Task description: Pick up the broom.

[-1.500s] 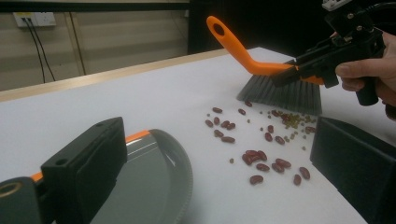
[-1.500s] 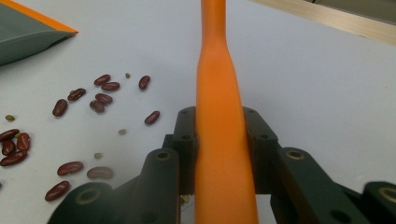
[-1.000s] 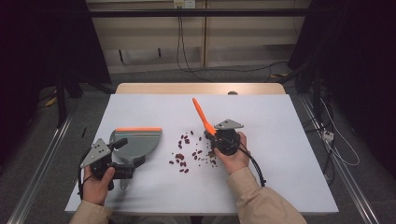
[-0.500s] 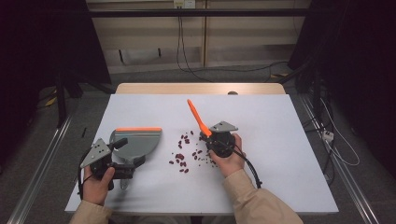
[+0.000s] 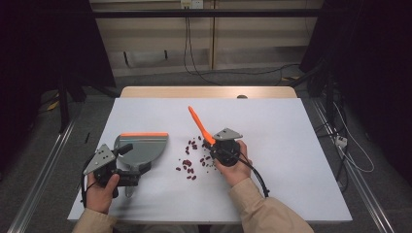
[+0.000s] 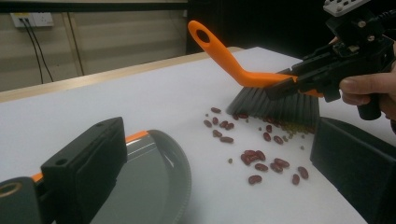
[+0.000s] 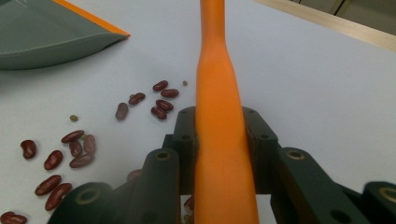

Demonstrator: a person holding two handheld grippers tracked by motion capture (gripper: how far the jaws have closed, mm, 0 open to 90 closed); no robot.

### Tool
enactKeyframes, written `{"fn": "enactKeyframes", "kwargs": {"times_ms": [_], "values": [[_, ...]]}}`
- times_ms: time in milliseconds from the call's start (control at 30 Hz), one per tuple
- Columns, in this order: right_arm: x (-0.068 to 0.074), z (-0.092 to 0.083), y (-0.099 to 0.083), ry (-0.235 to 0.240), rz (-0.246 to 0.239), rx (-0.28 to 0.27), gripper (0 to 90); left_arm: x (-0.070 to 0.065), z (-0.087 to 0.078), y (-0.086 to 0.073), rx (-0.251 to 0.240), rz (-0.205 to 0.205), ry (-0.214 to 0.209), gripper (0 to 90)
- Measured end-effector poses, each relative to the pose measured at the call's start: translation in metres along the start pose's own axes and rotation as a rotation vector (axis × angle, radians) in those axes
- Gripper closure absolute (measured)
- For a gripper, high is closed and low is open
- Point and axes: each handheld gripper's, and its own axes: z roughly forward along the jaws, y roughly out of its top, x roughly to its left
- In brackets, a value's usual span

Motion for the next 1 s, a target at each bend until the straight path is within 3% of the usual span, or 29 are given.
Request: {"fn": "enactKeyframes", "kwargs": {"times_ms": [767,1000], "values": [[0.014,-0.002,0.002,0.045,-0.034,0.002,71.2,0.0,0.0,0.0,0.0,0.001,-0.002,3.7],[0.014,-0.002,0.002,0.066,-0.022,-0.002,71.3,0.0,0.0,0.0,0.0,0.001,-0.002,3.7]]}}
